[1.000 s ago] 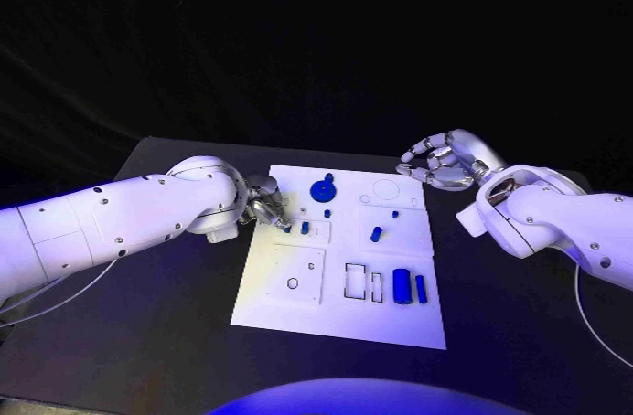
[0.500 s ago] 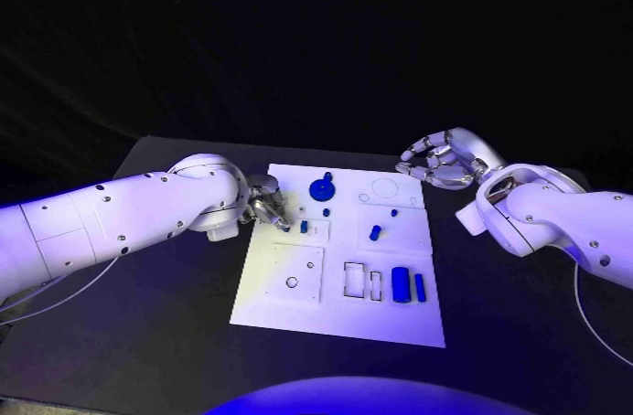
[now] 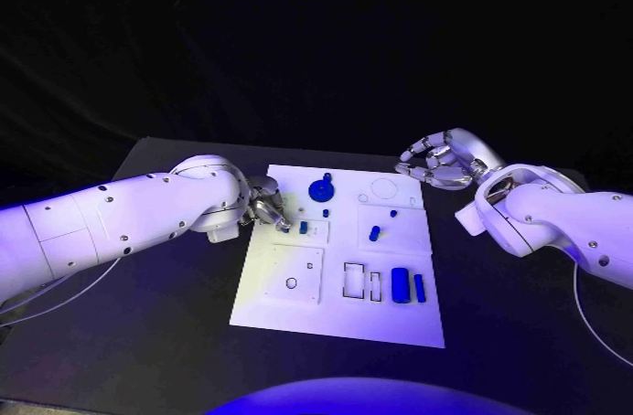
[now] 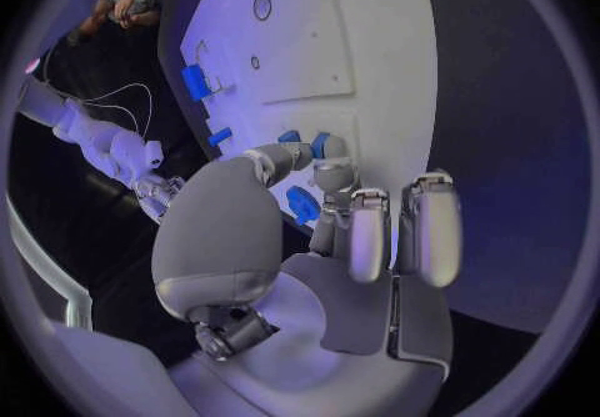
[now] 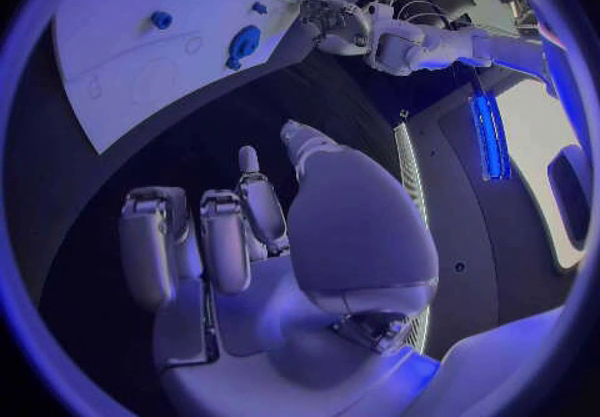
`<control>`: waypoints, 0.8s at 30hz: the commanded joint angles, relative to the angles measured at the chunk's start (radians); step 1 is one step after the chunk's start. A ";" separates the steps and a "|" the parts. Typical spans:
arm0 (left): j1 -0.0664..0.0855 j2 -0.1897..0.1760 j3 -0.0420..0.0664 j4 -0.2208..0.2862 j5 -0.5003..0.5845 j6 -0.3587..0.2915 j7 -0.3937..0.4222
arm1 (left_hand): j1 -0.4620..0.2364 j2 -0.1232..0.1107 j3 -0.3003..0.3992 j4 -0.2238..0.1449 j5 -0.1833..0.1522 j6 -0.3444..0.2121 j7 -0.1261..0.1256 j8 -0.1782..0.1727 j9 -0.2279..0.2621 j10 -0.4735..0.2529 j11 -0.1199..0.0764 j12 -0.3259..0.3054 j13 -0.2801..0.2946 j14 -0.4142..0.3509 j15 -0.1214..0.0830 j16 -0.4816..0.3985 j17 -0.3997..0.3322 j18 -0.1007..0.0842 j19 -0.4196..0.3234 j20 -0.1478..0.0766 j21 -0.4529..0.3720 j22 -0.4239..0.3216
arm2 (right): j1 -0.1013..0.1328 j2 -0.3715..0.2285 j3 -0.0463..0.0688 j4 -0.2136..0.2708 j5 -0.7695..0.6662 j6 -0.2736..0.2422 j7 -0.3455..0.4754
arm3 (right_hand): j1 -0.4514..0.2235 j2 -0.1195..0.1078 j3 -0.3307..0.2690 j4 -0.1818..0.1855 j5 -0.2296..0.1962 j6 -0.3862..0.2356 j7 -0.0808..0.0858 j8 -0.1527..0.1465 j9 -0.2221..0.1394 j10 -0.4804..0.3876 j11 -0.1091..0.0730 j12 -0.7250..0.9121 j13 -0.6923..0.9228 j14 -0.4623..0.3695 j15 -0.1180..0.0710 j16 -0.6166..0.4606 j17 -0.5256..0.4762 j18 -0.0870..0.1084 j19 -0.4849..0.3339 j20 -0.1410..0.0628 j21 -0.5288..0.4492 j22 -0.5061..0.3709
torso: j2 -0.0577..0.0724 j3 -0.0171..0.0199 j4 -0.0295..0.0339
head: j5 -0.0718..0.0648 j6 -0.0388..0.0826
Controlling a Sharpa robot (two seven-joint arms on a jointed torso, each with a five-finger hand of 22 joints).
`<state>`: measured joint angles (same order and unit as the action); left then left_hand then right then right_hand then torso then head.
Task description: Assemble the parts on the task board
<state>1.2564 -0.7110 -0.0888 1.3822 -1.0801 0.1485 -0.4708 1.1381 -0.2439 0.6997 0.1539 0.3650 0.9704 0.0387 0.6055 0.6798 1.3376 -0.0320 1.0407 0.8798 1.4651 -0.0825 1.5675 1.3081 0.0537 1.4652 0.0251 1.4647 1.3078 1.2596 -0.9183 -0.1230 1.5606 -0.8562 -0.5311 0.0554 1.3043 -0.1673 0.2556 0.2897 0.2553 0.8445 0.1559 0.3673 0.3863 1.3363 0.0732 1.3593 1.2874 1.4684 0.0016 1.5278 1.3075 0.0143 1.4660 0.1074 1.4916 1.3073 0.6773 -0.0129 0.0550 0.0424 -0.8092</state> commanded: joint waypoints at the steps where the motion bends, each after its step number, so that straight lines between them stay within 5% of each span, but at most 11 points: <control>1: -0.005 0.003 -0.004 -0.003 0.029 0.011 -0.020 | -0.010 -0.002 0.001 -0.011 -0.003 0.004 -0.004 -0.006 -0.003 0.003 -0.005 0.003 0.004 0.106 -0.009 0.003 0.263 -0.009 0.016 -0.005 0.002 0.056 | 0.000 0.000 0.000 0.002 -0.008 0.006 0.005 | -0.005 0.003 -0.005 -0.004 0.003 0.000 -0.006 0.004 -0.001 -0.003 -0.005 -0.001 -0.001 0.072 -0.006 -0.006 0.126 0.009 0.054 -0.006 -0.004 0.207 | 0.000 0.0003 -0.0002 | -0.001 0.001; 24: -0.005 -0.004 -0.004 -0.009 0.042 -0.021 -0.025 | -0.062 -0.008 -0.159 0.121 -0.002 0.028 -0.003 -0.033 -0.020 0.001 -0.004 0.018 0.020 0.106 -0.010 0.003 0.263 -0.011 0.020 -0.007 0.005 0.066 | 0.000 -0.002 0.000 0.001 -0.008 0.005 0.008 | -0.019 0.003 -0.011 0.000 0.007 -0.002 -0.006 0.005 -0.002 -0.005 -0.005 -0.002 -0.003 0.071 -0.006 -0.007 0.125 0.009 0.053 -0.006 -0.006 0.207 | 0.000 -0.0005 -0.0004 | -0.004 0.002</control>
<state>1.2531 -0.7144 -0.0918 1.3719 -1.0453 0.1365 -0.4885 1.0840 -0.2500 0.5470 0.2758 0.3664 0.9924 0.0321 0.5765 0.6610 1.3388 -0.0340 1.0533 0.8980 1.4669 -0.0877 1.5675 1.3079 0.0537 1.4652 0.0251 1.4646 1.3078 1.2596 -0.9197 -0.1230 1.5606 -0.8562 -0.5314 0.0561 1.2947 -0.1659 0.2499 0.2898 0.2593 0.8445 0.1559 0.3673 0.3854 1.3363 0.0733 1.3593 1.2859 1.4684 0.0016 1.5239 1.3073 0.0143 1.4660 0.1074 1.4917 1.3080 0.6774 -0.0133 0.0547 0.0396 -0.8074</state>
